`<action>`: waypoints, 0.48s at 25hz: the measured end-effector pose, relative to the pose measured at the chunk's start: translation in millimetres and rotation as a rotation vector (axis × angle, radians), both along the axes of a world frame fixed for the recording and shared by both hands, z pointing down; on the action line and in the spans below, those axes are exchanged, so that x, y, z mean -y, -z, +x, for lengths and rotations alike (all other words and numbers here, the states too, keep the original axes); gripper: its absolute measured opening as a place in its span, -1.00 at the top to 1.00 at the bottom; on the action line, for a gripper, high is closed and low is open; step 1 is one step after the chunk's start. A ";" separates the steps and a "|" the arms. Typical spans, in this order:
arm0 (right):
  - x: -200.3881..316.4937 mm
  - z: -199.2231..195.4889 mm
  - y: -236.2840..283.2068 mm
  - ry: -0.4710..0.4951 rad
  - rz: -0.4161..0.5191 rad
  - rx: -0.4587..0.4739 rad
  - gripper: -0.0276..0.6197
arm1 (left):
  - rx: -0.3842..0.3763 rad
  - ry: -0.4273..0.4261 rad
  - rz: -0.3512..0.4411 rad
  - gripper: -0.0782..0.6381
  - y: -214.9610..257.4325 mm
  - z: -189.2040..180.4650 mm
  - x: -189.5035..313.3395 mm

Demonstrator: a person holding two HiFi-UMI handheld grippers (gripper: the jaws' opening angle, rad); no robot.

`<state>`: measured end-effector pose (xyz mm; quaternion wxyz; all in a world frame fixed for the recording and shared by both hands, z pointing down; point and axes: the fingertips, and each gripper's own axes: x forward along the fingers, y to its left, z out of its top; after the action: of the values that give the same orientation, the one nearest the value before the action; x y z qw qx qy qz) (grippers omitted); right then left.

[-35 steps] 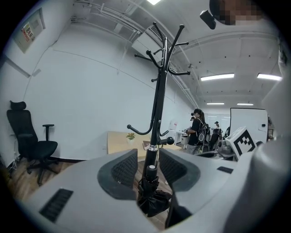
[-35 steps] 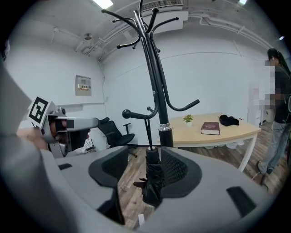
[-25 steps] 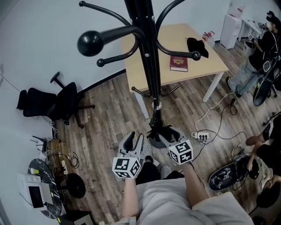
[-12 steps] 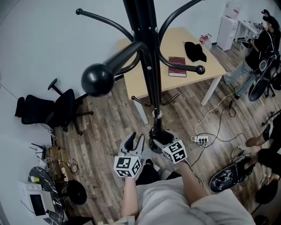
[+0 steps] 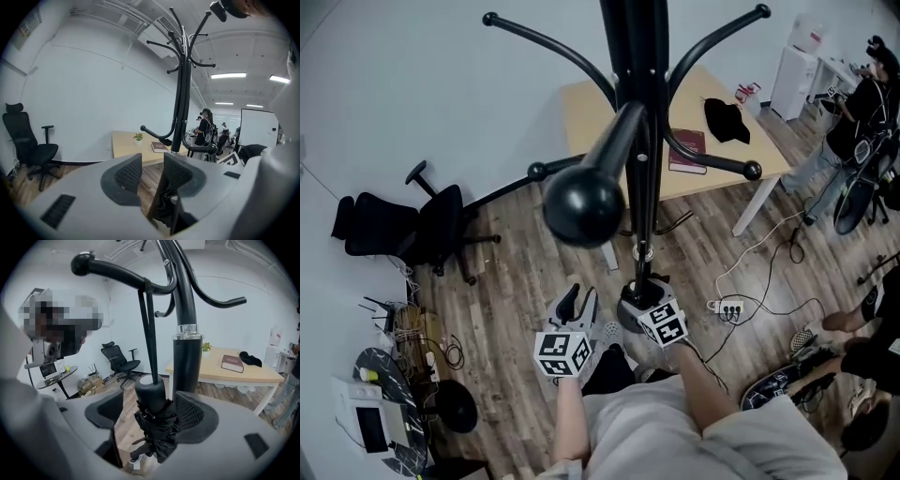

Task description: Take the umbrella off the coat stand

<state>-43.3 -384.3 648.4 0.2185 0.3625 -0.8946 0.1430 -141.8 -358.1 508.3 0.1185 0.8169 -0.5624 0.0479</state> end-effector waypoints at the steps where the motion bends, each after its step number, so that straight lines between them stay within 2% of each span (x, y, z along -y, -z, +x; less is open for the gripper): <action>1: 2.0 -0.3 -2.8 0.000 0.007 -0.016 -0.19 | -0.008 0.008 -0.002 0.35 -1.5 -2.7 0.1; 4: 7.8 -0.1 -14.5 -0.004 0.012 -0.057 -0.24 | -0.022 0.029 -0.005 0.35 -3.4 -9.3 0.1; 9: 9.3 -7.3 -36.0 -0.025 -0.056 -0.050 -0.27 | -0.044 0.060 -0.024 0.35 -8.9 -22.2 -0.4; 12: 6.6 -8.9 -50.4 -0.020 -0.048 -0.134 -0.24 | -0.047 0.064 -0.035 0.35 -12.1 -24.1 -4.5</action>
<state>-52.2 -390.9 698.8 0.2849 0.3749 -0.8707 0.1420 -165.9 -353.6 520.4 0.1476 0.7972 -0.5844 0.0345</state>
